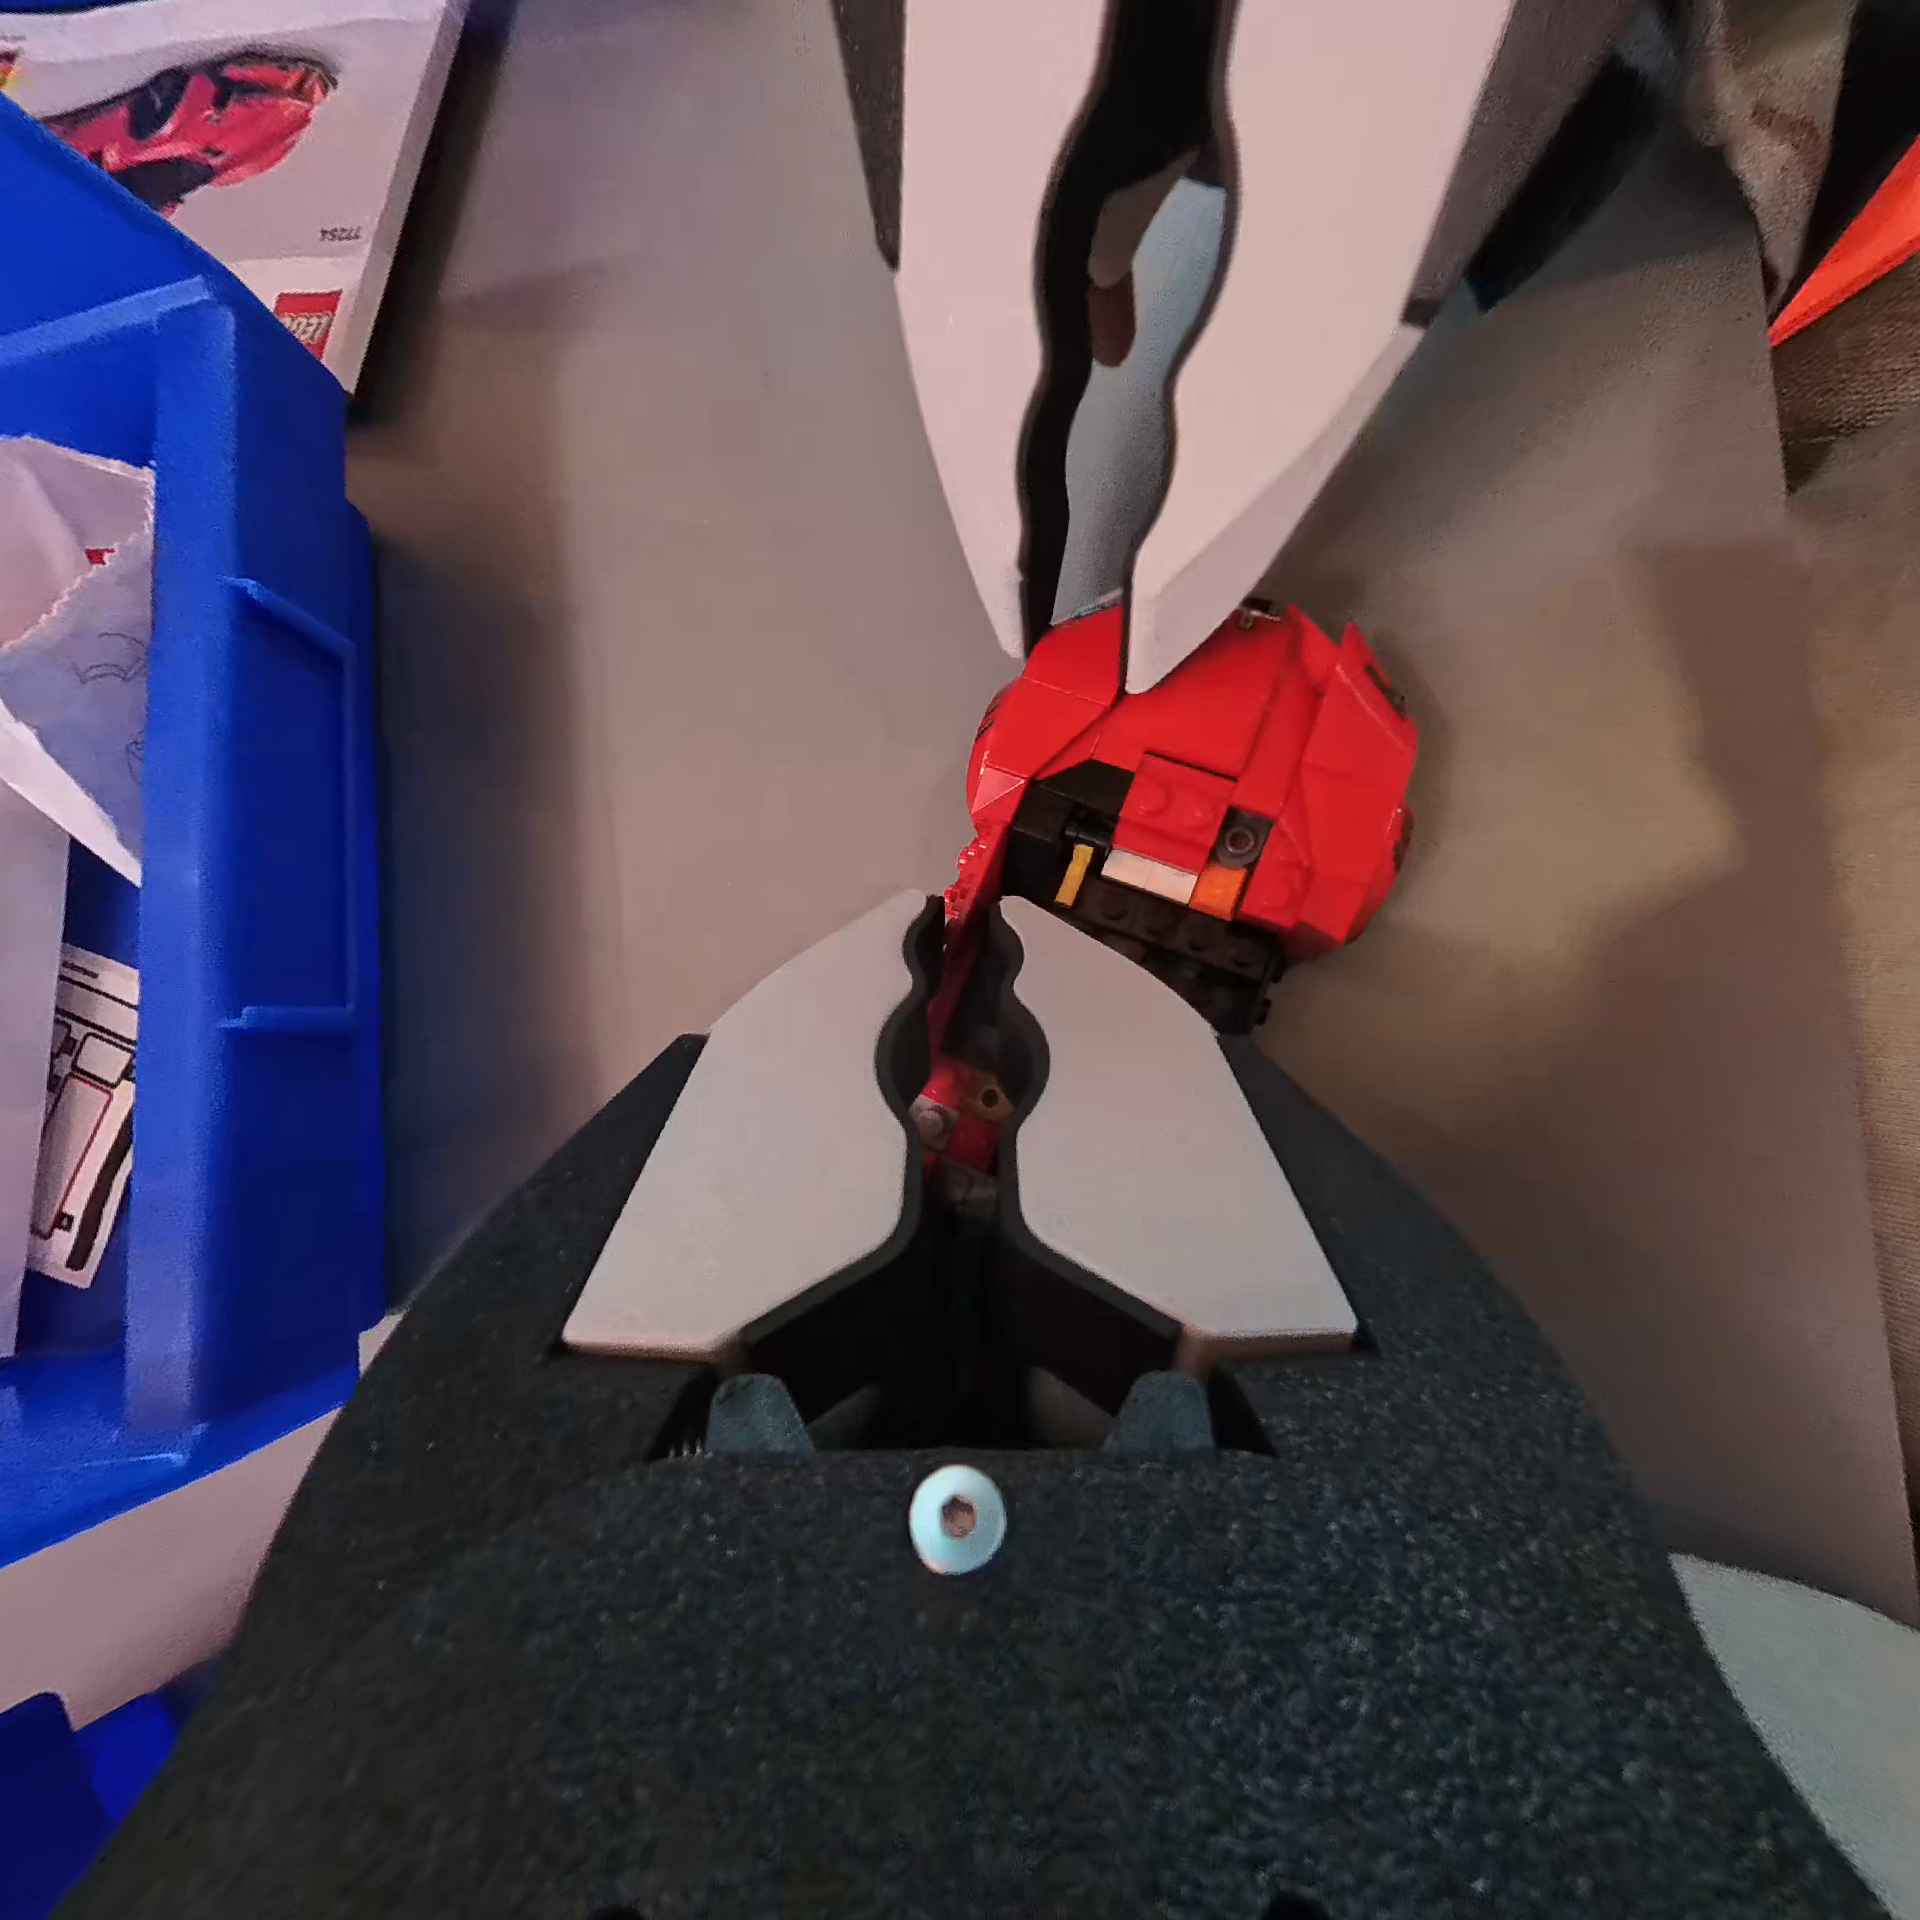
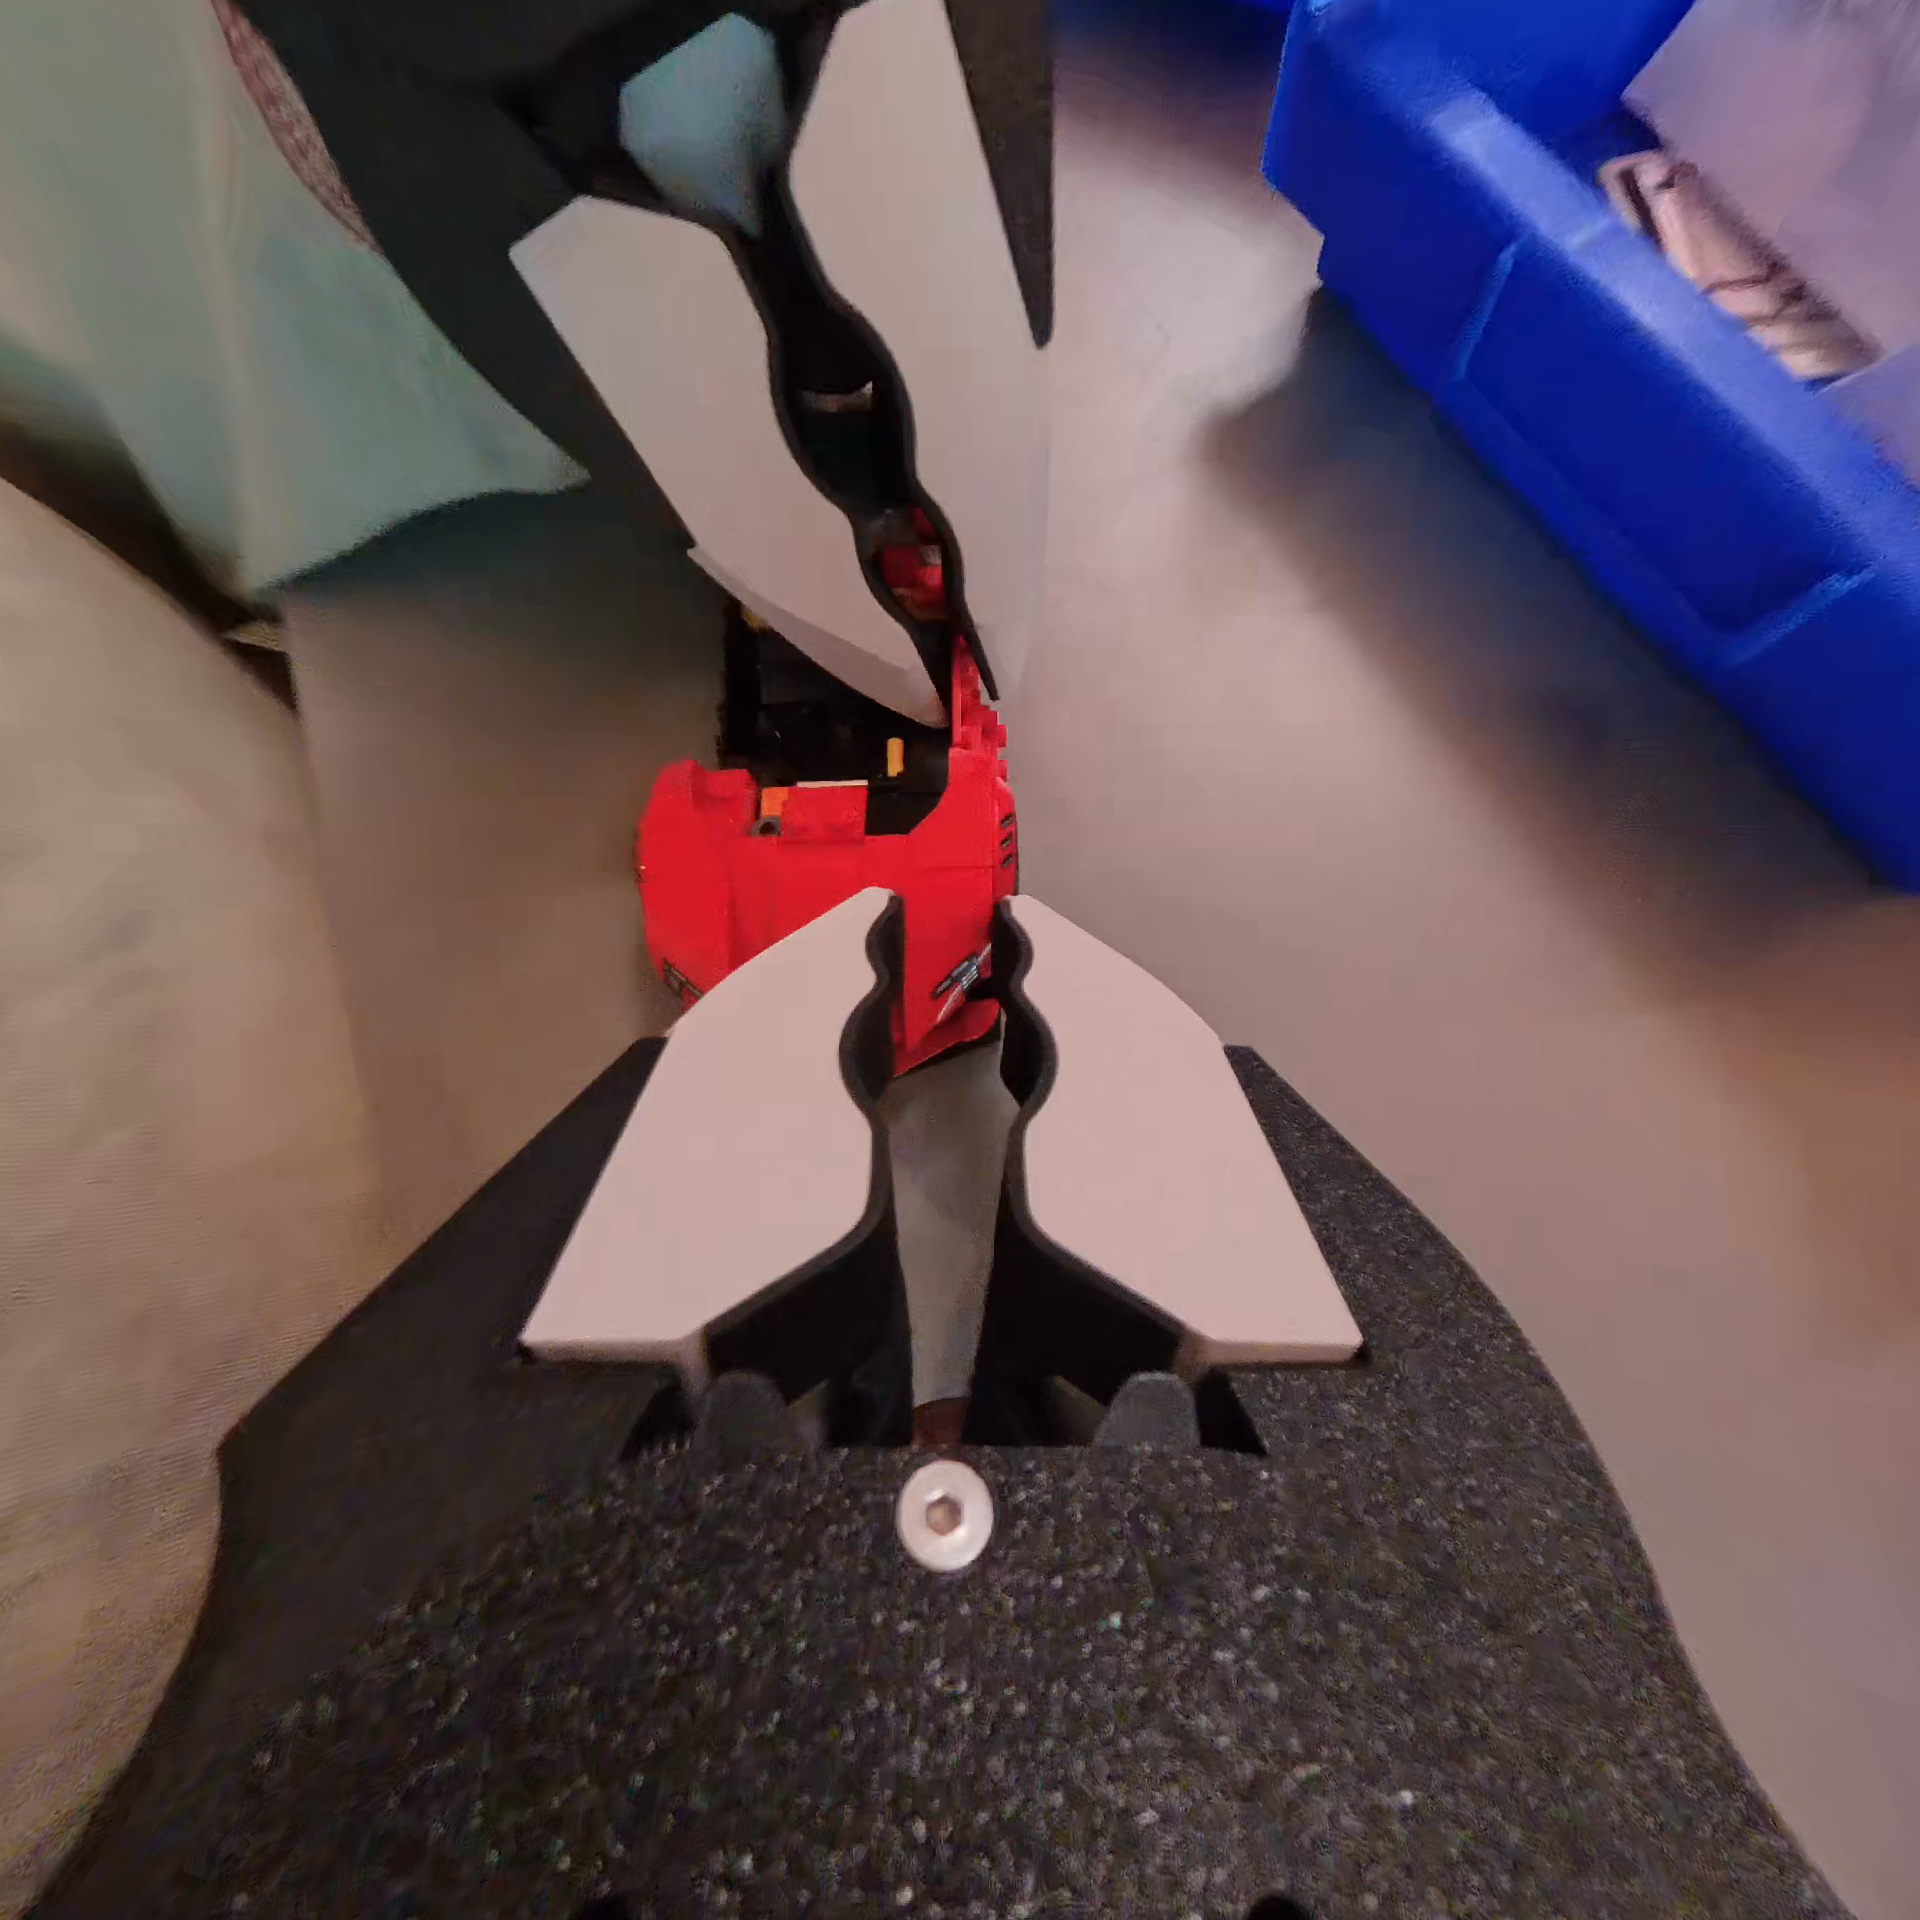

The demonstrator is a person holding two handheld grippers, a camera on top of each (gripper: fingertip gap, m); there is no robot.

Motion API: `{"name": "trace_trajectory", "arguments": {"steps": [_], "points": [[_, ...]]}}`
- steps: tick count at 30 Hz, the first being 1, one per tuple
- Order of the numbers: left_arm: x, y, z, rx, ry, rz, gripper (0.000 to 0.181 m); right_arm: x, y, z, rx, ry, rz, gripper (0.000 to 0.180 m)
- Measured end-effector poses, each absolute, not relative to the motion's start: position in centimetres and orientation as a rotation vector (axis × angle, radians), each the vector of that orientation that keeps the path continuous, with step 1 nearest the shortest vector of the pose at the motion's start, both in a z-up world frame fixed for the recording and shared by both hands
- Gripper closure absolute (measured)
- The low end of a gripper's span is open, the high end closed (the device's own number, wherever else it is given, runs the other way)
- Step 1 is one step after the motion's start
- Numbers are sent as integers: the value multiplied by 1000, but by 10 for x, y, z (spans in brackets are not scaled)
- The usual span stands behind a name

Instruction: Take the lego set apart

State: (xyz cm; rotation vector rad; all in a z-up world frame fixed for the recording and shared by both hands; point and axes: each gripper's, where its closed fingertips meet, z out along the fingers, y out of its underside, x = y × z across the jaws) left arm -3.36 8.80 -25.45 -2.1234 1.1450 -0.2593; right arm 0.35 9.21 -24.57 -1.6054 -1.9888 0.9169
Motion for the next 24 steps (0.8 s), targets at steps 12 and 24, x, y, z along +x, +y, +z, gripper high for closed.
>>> {"name": "trace_trajectory", "arguments": {"steps": [12,24], "points": [[-32,88,-254,-2106,1148,-255,173,5,97,-233,-1452,-1916,820,163],[-33,86,-253,-2134,1088,-314,167,5,123,-213,-1627,-1697,1134,163]]}}
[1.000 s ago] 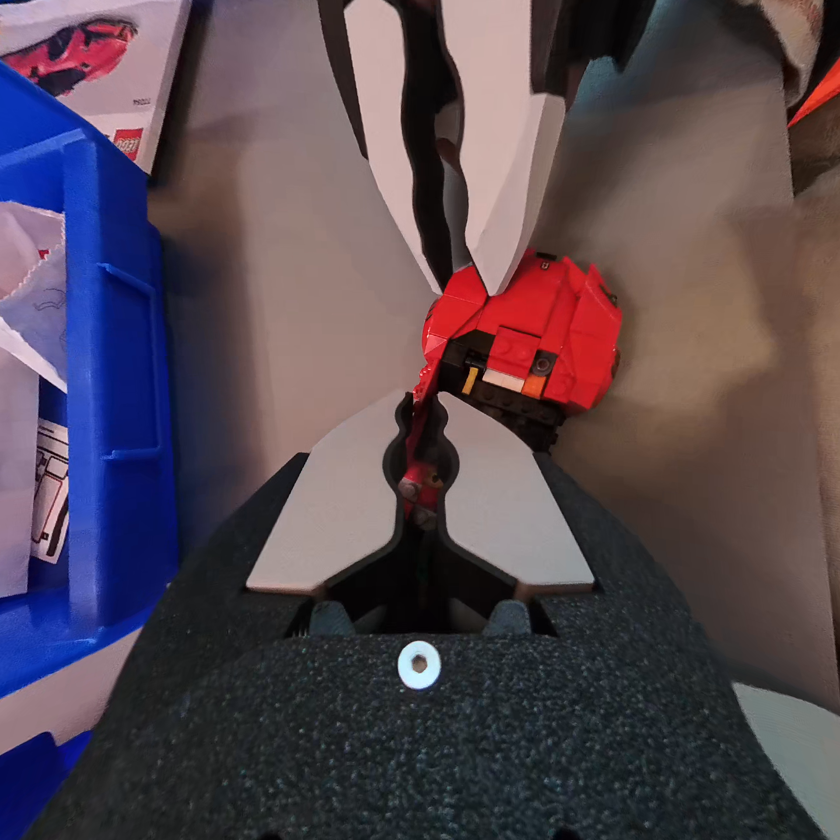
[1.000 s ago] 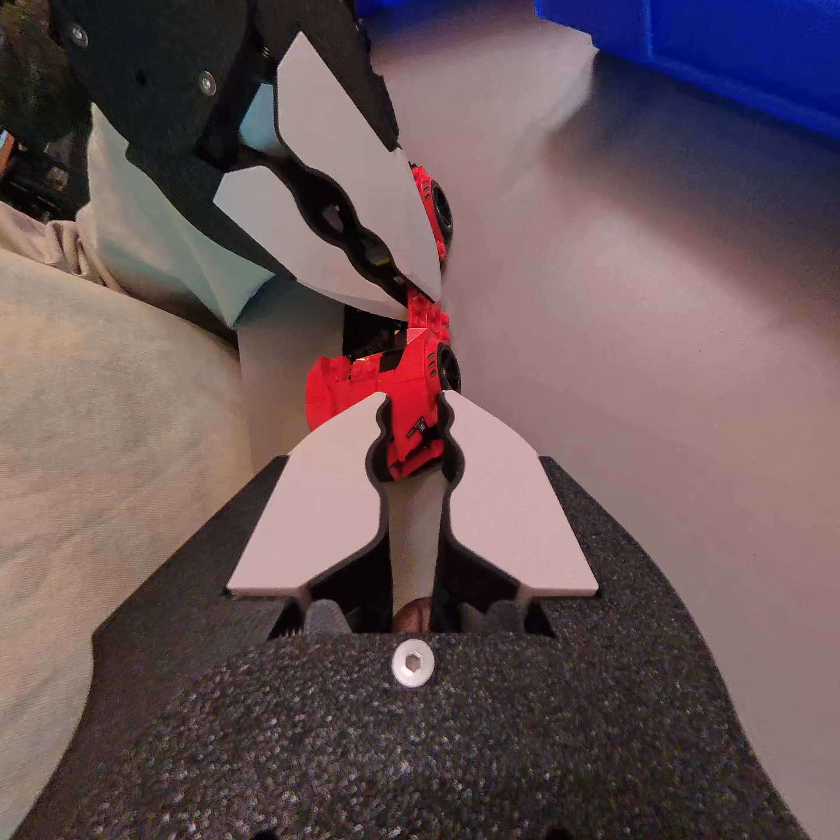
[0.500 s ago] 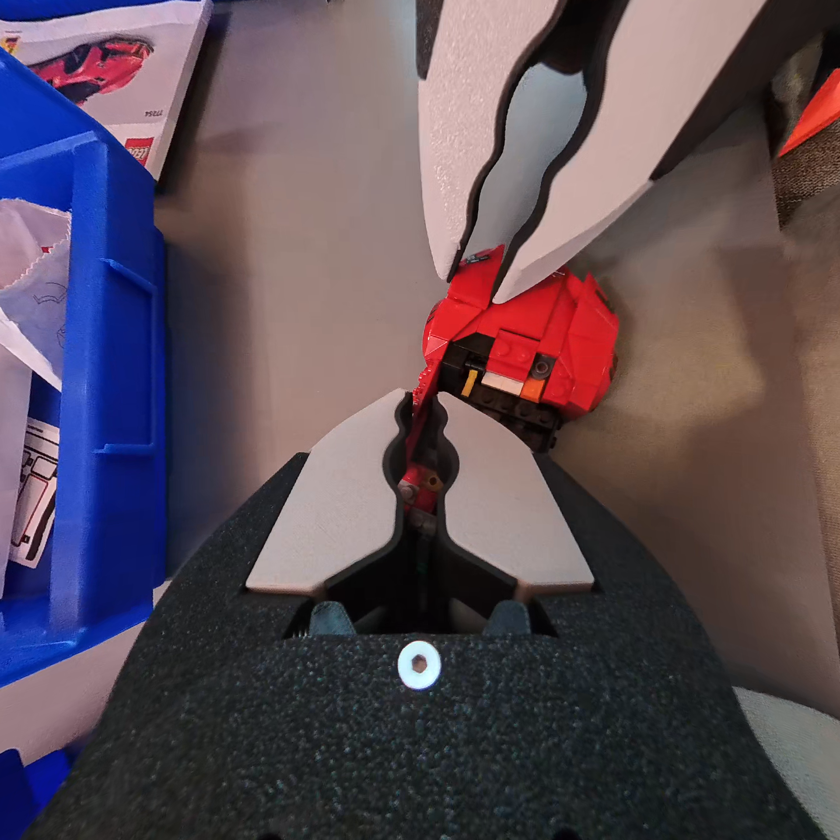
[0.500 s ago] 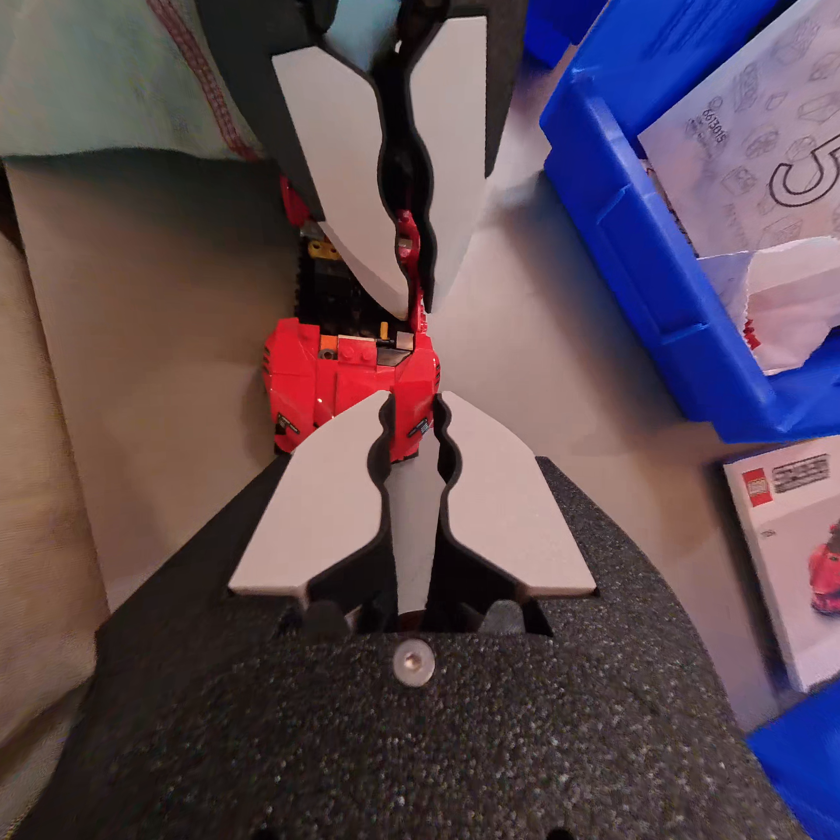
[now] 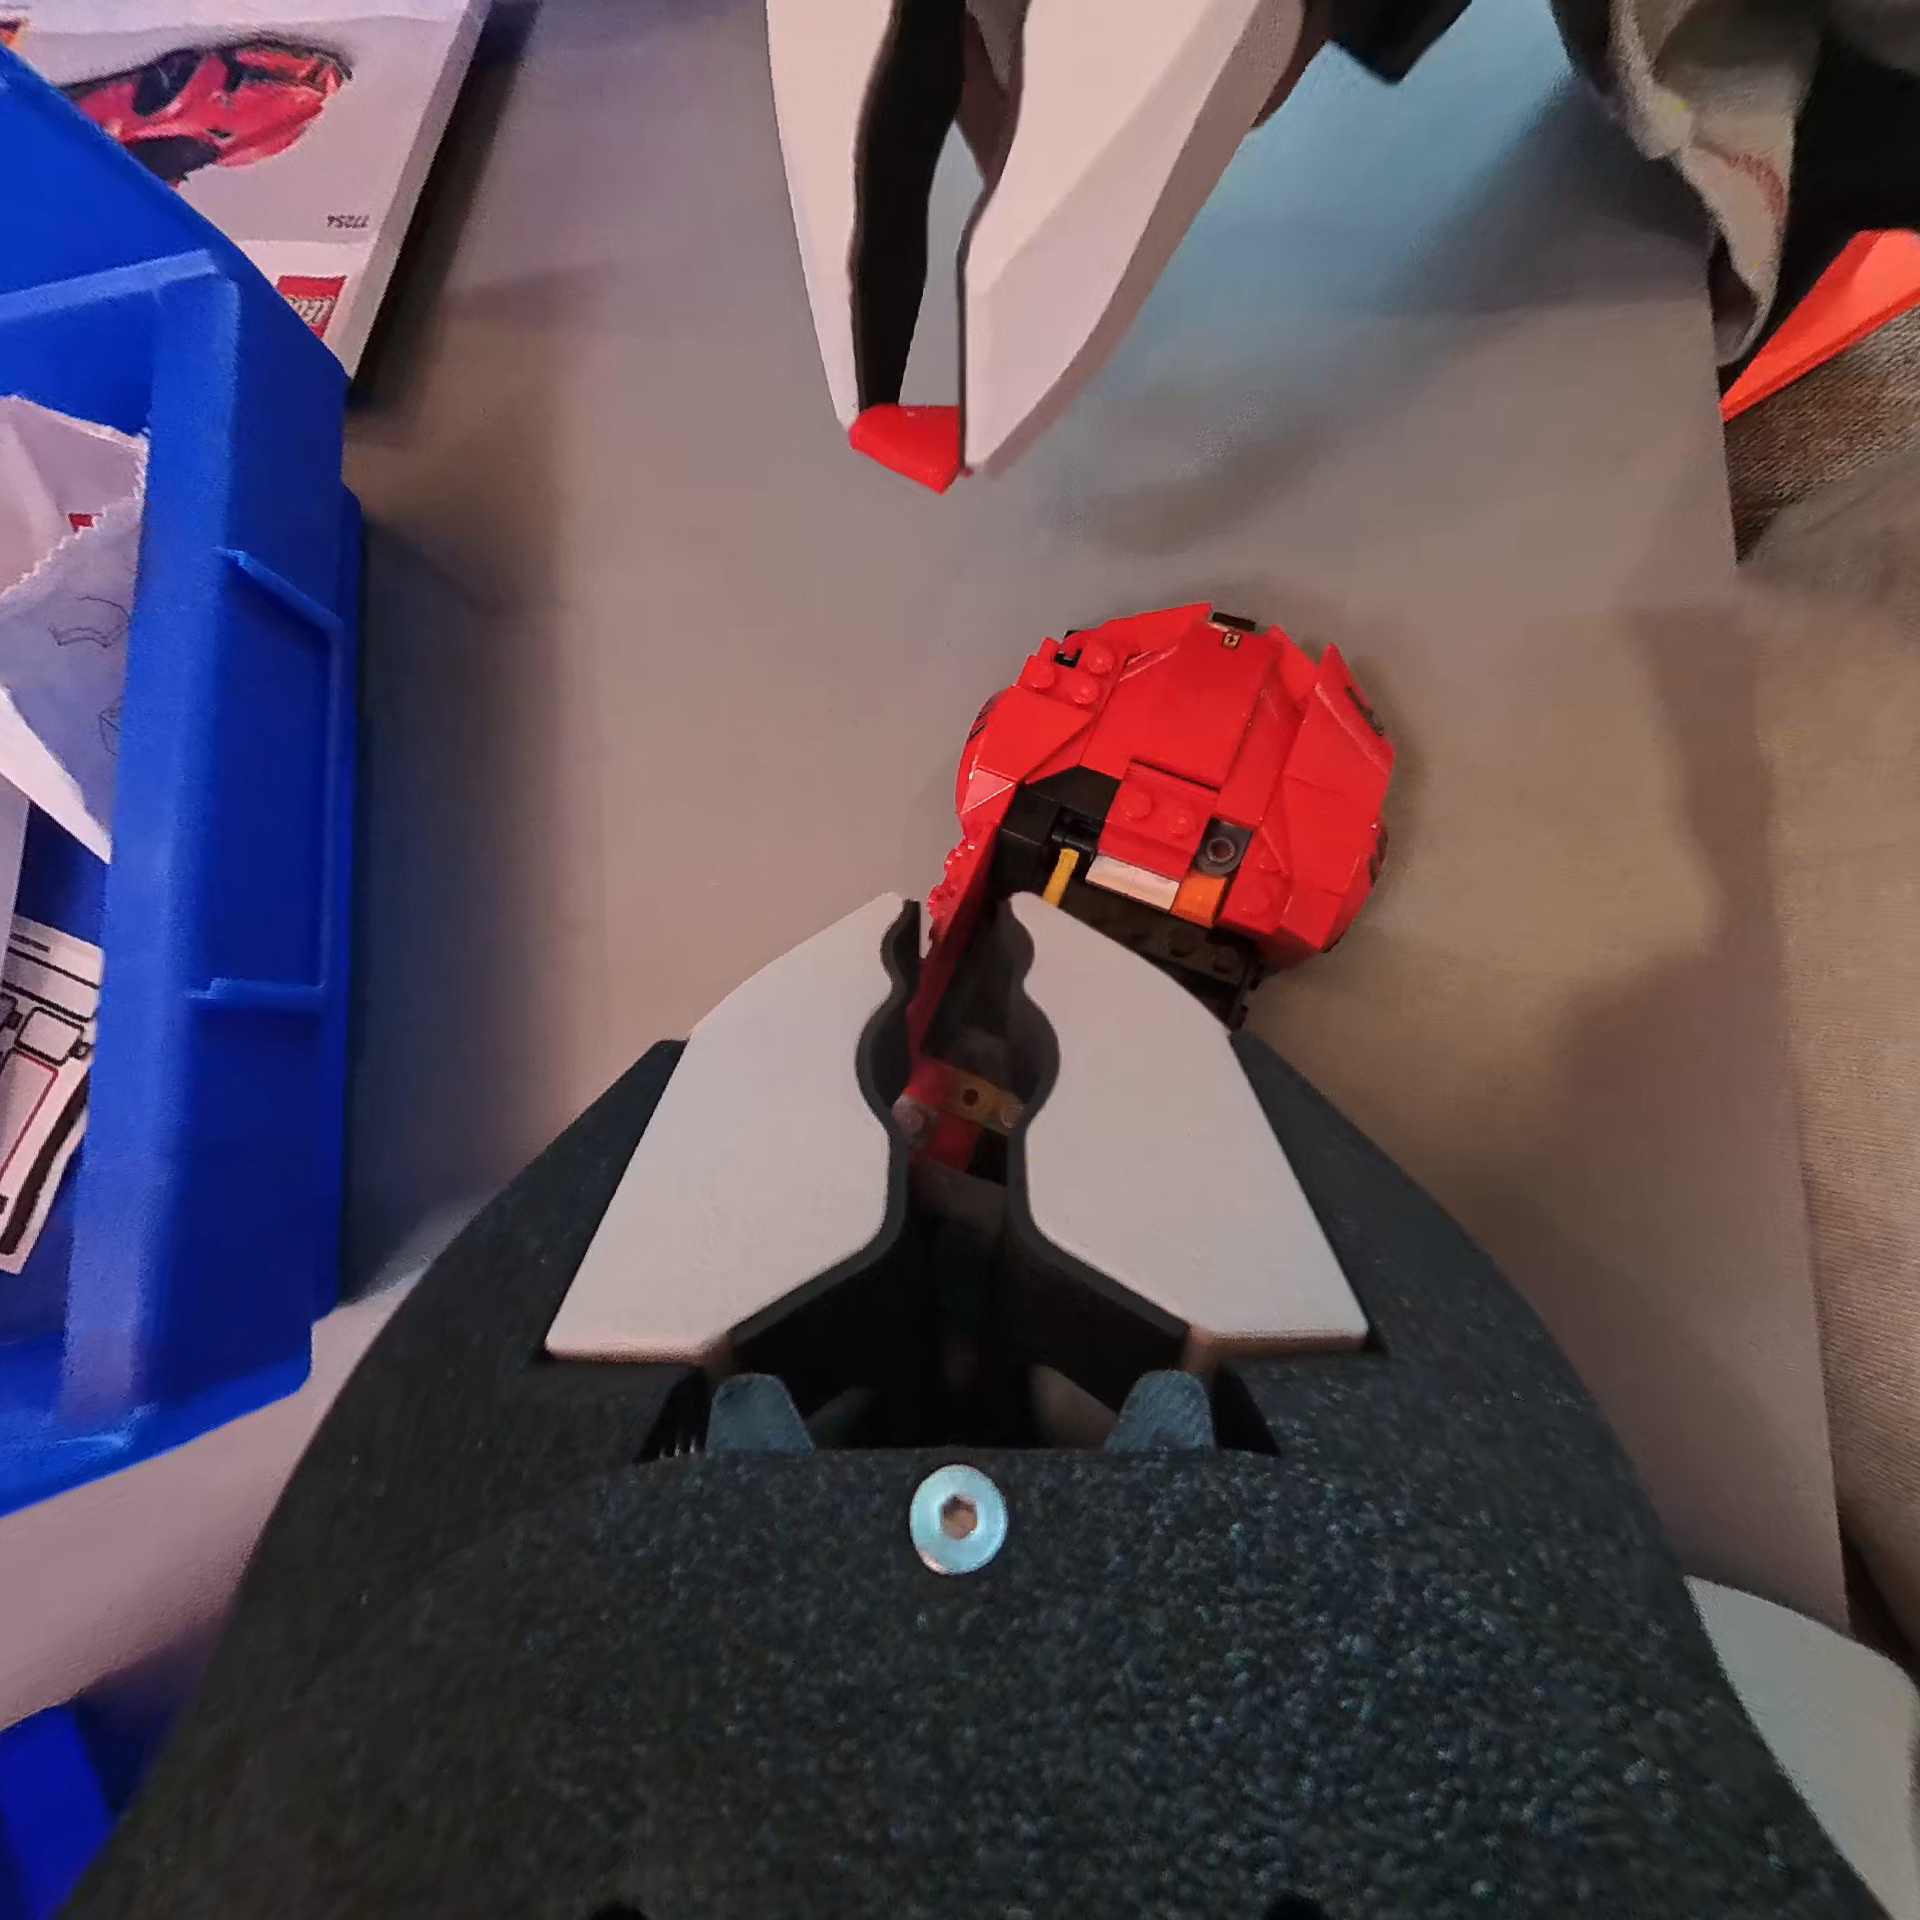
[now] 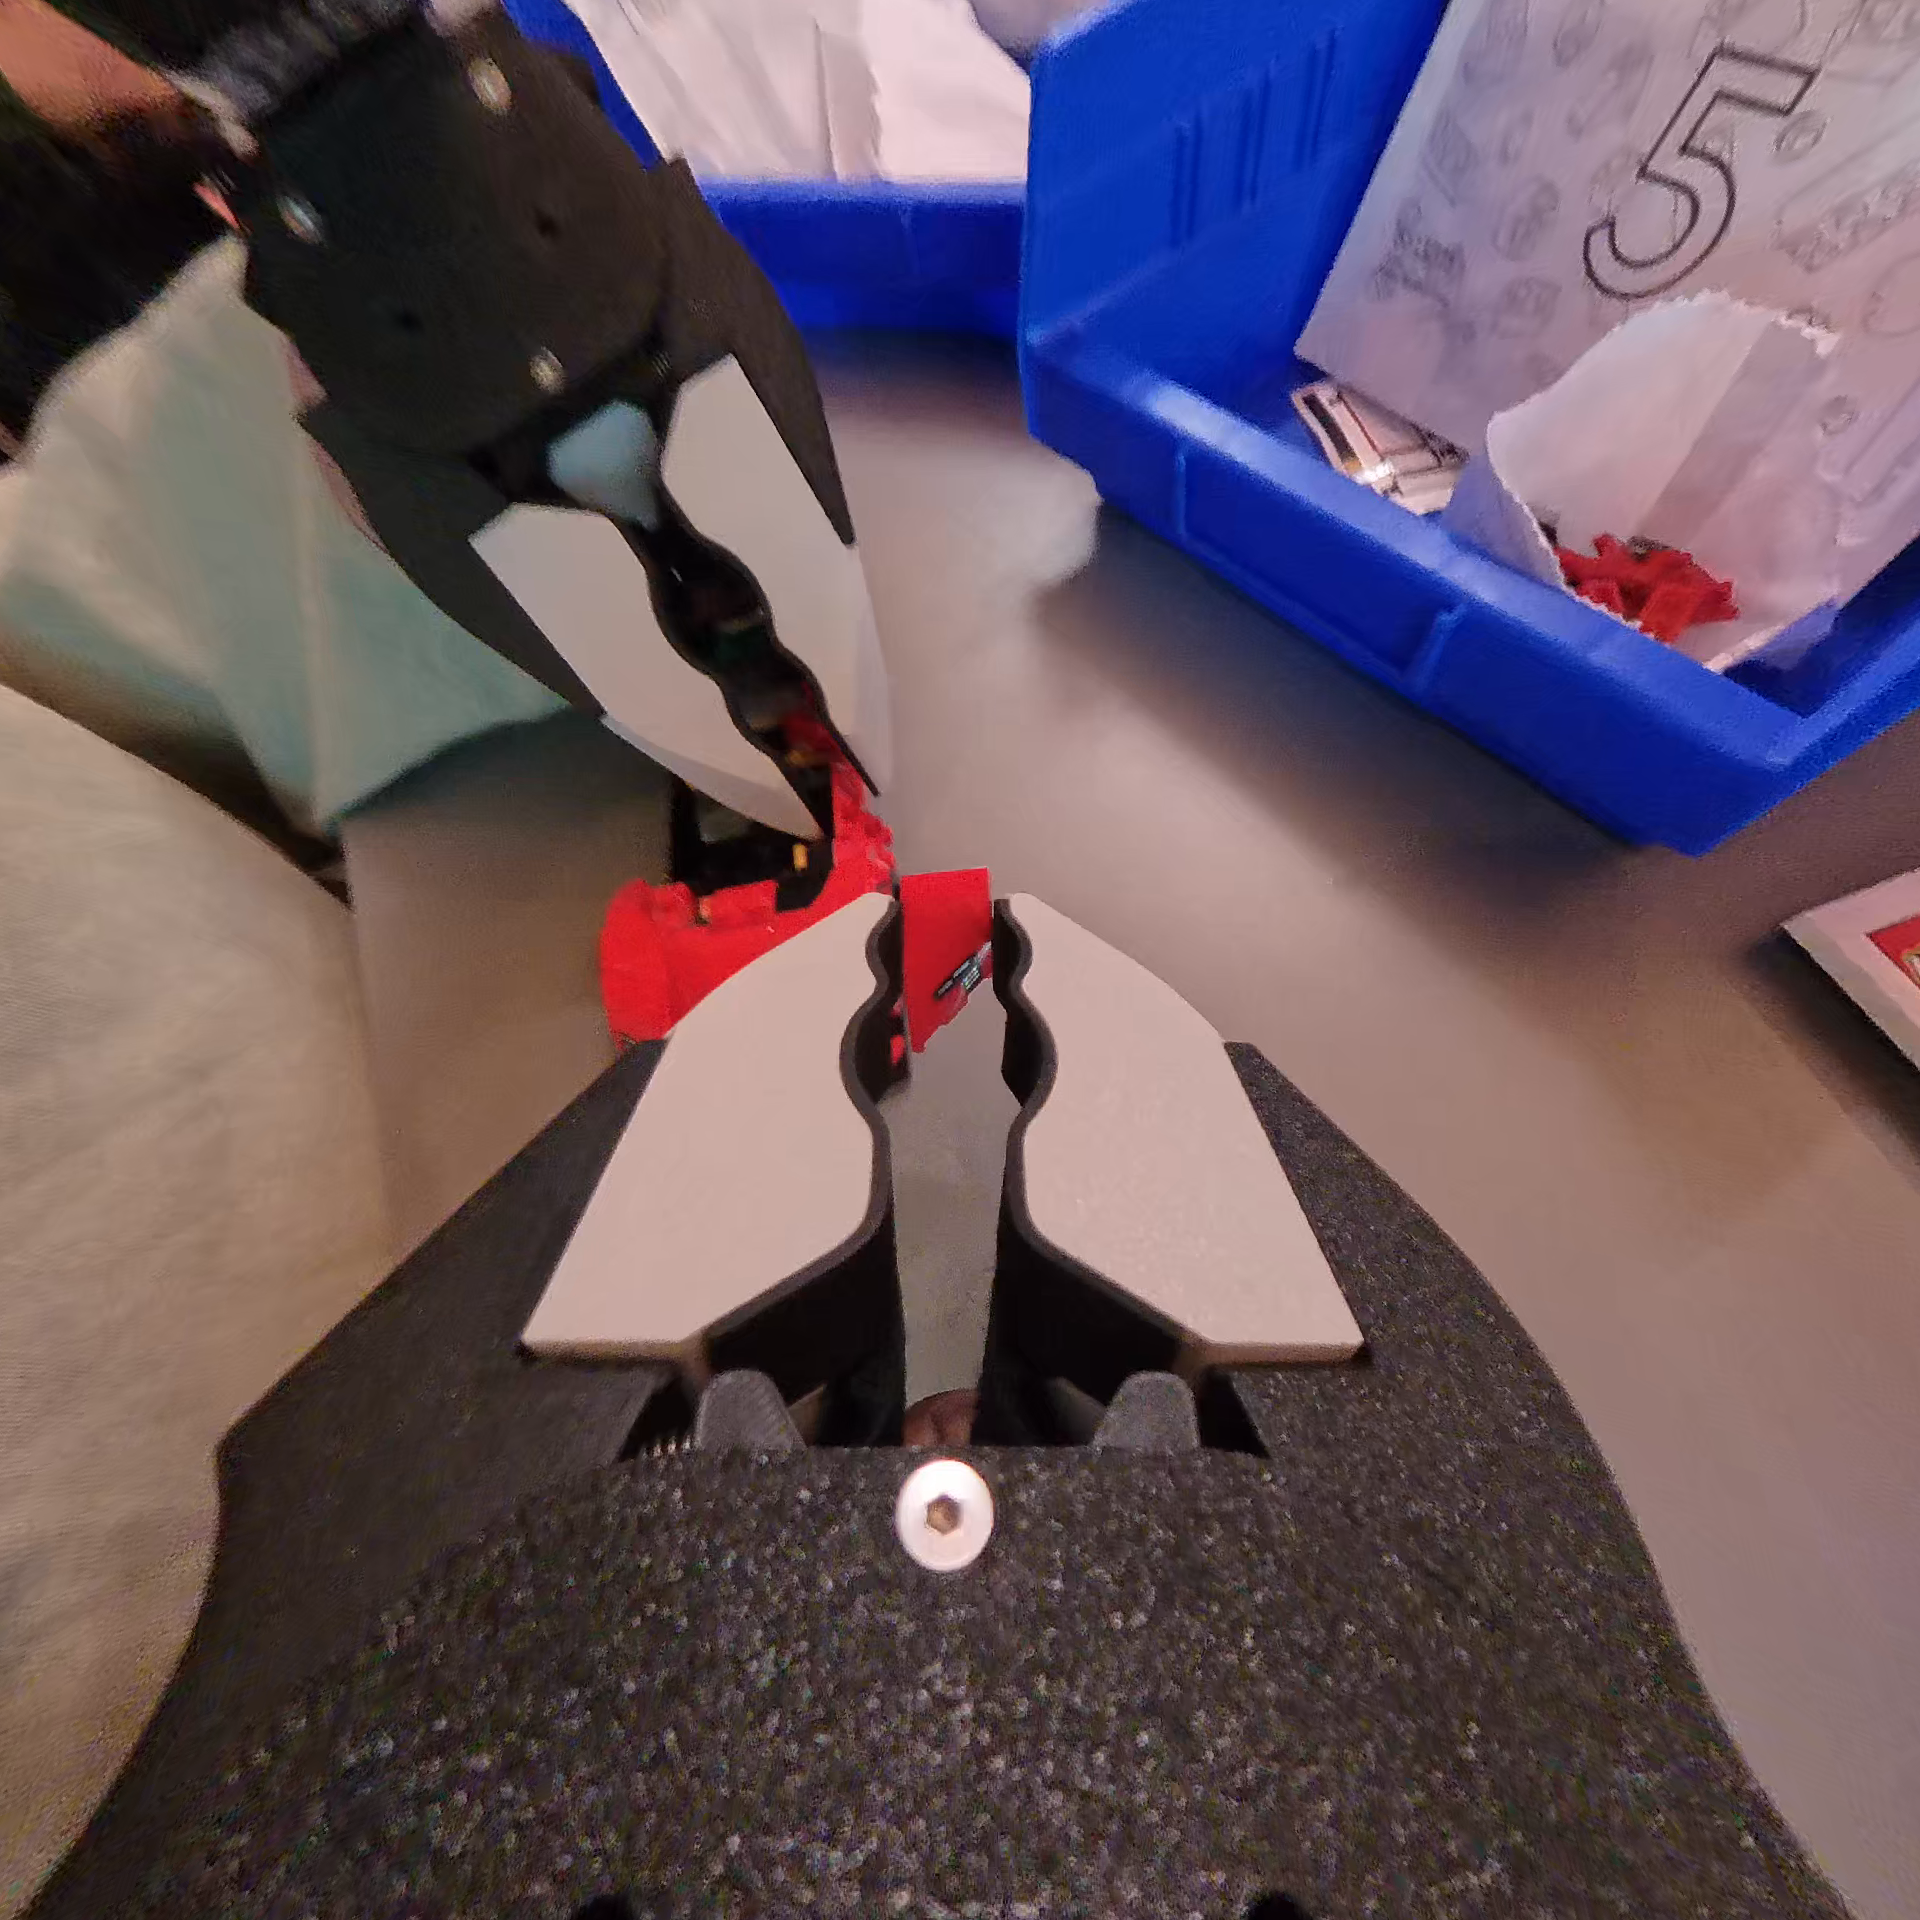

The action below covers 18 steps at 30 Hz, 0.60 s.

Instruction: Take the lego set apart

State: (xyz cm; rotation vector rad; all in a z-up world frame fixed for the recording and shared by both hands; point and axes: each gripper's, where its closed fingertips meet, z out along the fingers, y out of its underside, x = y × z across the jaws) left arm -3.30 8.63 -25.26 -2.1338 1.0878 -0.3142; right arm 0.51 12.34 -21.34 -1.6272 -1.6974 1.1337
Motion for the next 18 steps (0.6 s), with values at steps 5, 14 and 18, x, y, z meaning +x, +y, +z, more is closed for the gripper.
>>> {"name": "trace_trajectory", "arguments": {"steps": [5,14,18], "points": [[-27,91,-218,-2028,842,-523,158,5,119,-184,-1420,-1627,1181,163],[-3,95,-154,-1732,307,-1096,157,-4,94,-141,-754,-1683,463,163],[0,87,-149,-1678,341,-1106,163,-5,90,-138,-644,-1685,305,163]]}}
